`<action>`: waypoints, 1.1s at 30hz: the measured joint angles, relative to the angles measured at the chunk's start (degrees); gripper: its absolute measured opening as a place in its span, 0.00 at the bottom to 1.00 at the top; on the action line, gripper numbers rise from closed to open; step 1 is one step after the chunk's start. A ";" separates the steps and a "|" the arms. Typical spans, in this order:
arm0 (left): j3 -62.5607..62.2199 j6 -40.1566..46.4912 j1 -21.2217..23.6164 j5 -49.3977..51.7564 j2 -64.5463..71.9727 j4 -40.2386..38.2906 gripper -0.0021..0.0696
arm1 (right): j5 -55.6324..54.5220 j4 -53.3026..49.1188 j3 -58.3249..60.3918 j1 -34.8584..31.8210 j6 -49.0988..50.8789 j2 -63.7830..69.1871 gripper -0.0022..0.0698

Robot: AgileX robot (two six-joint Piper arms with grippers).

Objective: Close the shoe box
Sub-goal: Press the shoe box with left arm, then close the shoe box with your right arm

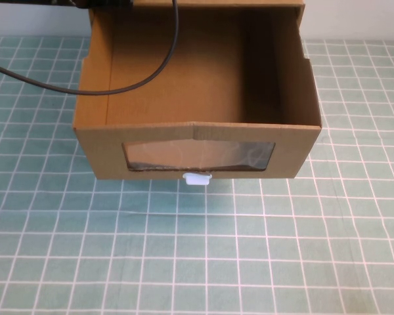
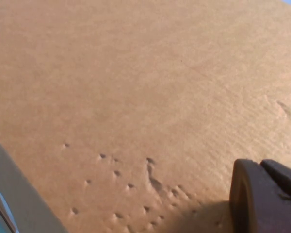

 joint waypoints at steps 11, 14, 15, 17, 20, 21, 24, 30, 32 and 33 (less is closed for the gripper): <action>-0.05 0.00 0.01 0.00 0.00 0.00 0.02 | -4.87 11.89 0.00 0.00 0.00 0.00 0.01; -0.05 0.00 0.01 0.00 0.00 0.00 0.02 | -8.37 19.80 0.00 0.00 0.00 0.00 0.01; -0.05 0.00 0.01 0.10 0.00 0.00 0.02 | -9.53 22.18 0.00 0.00 0.00 0.00 0.01; -0.05 0.00 0.01 0.21 0.00 0.12 0.02 | -11.78 26.26 0.00 0.00 0.00 0.00 0.01; -0.15 0.00 0.01 0.32 0.00 0.19 0.02 | -14.62 30.01 0.00 0.00 0.00 0.00 0.01; -0.15 0.00 0.01 0.41 0.00 0.19 0.02 | -15.15 31.57 0.00 0.00 0.00 0.00 0.01; -0.15 0.00 0.01 0.54 0.00 0.37 0.02 | -14.36 38.42 0.00 0.00 0.00 0.00 0.01; -0.19 -1.70 0.01 1.26 0.00 0.46 0.02 | -1.29 41.01 -9.51 0.00 0.00 6.91 0.01; -0.19 -1.96 0.01 1.36 0.00 0.46 0.02 | 5.79 37.60 -14.88 0.00 0.00 12.77 0.01; -0.19 -1.96 0.01 1.41 0.00 0.46 0.02 | 10.09 35.46 -18.01 0.00 0.00 16.45 0.01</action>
